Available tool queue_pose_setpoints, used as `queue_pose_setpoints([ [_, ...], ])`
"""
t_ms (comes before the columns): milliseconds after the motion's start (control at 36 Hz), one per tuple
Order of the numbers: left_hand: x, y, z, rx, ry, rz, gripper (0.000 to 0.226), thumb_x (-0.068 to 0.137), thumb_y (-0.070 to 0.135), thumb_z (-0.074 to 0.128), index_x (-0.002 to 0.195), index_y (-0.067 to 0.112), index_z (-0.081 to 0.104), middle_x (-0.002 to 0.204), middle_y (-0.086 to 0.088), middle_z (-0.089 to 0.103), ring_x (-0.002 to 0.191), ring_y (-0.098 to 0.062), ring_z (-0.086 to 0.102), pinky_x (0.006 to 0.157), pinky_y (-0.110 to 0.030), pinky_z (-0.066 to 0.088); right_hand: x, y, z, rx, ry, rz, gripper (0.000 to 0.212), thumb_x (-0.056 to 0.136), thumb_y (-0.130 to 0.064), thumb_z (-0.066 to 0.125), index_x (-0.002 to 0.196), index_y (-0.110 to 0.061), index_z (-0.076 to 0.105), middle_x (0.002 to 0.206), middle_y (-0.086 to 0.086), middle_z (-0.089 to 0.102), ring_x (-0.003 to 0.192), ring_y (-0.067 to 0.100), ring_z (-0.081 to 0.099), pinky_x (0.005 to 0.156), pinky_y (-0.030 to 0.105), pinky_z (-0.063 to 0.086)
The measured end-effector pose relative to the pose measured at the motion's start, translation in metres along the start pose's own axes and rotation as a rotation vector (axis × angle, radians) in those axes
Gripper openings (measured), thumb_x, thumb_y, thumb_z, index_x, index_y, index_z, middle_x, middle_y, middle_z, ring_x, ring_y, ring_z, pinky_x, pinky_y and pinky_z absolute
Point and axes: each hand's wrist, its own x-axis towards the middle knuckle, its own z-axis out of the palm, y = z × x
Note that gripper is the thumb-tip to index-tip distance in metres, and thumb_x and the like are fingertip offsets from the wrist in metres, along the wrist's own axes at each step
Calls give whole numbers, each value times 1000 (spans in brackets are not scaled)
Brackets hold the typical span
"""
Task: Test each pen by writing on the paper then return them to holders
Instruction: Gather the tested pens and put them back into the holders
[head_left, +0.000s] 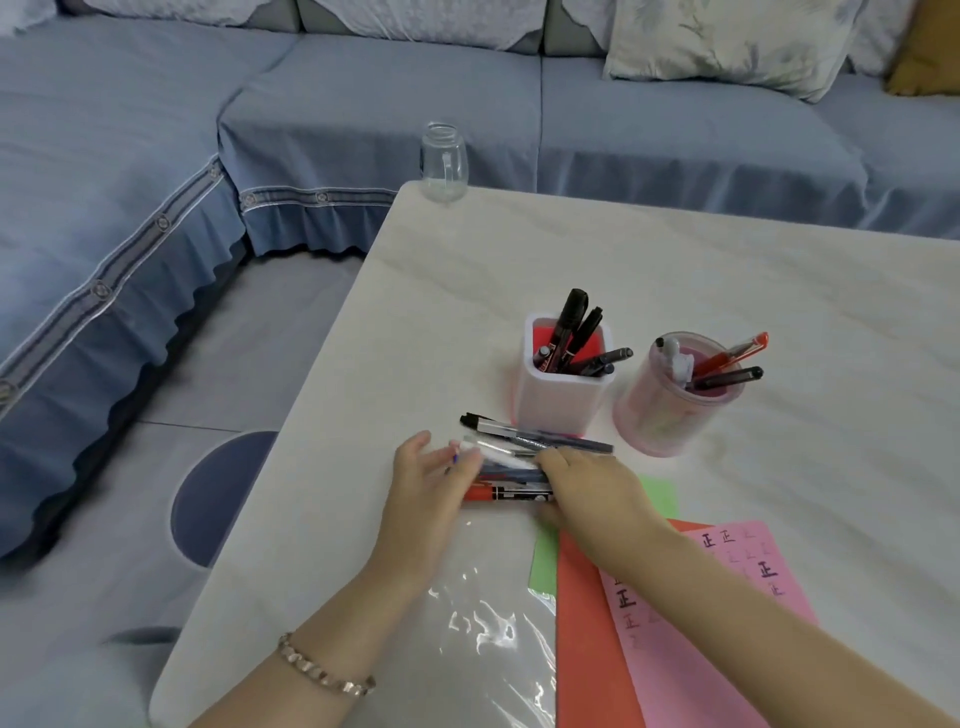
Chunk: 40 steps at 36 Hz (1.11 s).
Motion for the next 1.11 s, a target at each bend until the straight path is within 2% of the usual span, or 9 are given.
queue_pose_setpoints([
  [83,-2,5,2,-346,-16,-4,70,84,43,63,136,5,34,117,-1,59,105,-11,58,99,-30,42,-16,2,-14,238,102,58,32,90,-24,46,121,-17,43,111,1,55,100,26,53,75,33,34],
  [194,-12,17,13,-454,-254,67,95,61,69,70,134,16,41,124,0,62,120,-16,54,100,-33,42,-38,-3,-33,851,186,114,10,93,-25,49,84,-28,46,62,-12,46,56,5,44,56,25,36],
  [333,-28,36,39,-304,-558,18,41,80,37,63,111,10,56,89,-5,70,60,-30,56,44,-28,48,-56,-11,-47,1526,-131,93,50,93,-35,40,65,6,46,51,8,43,46,10,39,48,14,36],
  [417,-33,45,50,-299,-556,-52,34,85,36,60,110,12,60,103,-1,71,54,-24,59,36,-19,42,-62,-14,-46,1811,-236,98,47,93,-40,39,65,-3,44,52,7,38,44,12,36,47,16,37],
  [611,-37,48,59,-178,-494,-81,30,93,22,52,100,-4,64,95,-10,73,30,-9,51,27,-14,31,-68,-7,-41,1690,-258,146,54,81,-51,33,67,-9,64,62,3,66,58,14,62,60,22,50],
  [750,-43,52,61,-205,-517,-97,28,94,15,50,107,-7,62,80,-13,69,30,-3,51,30,-9,32,-75,-7,-46,1608,-200,212,52,87,-43,29,61,-18,67,60,-5,69,59,0,63,56,9,45],
  [917,-40,52,63,-210,-458,-22,16,91,11,53,98,3,64,83,-7,74,76,-24,69,59,-26,56,-79,-2,-47,1271,-61,329,53,89,-45,39,69,-3,64,57,-5,60,51,-4,50,56,12,41],
  [1056,-34,51,58,-187,-456,9,17,89,13,56,100,4,66,89,-14,72,85,-27,70,71,-32,56,-76,14,-45,1198,310,446,30,73,-50,56,96,-32,61,85,-3,69,80,10,65,78,30,53],
  [1111,-35,53,55,-168,-521,-29,18,89,13,56,104,7,65,89,-12,73,83,-25,70,70,-31,57,-71,19,-53,1258,368,430,25,79,-43,58,102,-34,60,84,0,66,75,10,65,73,29,55],
])
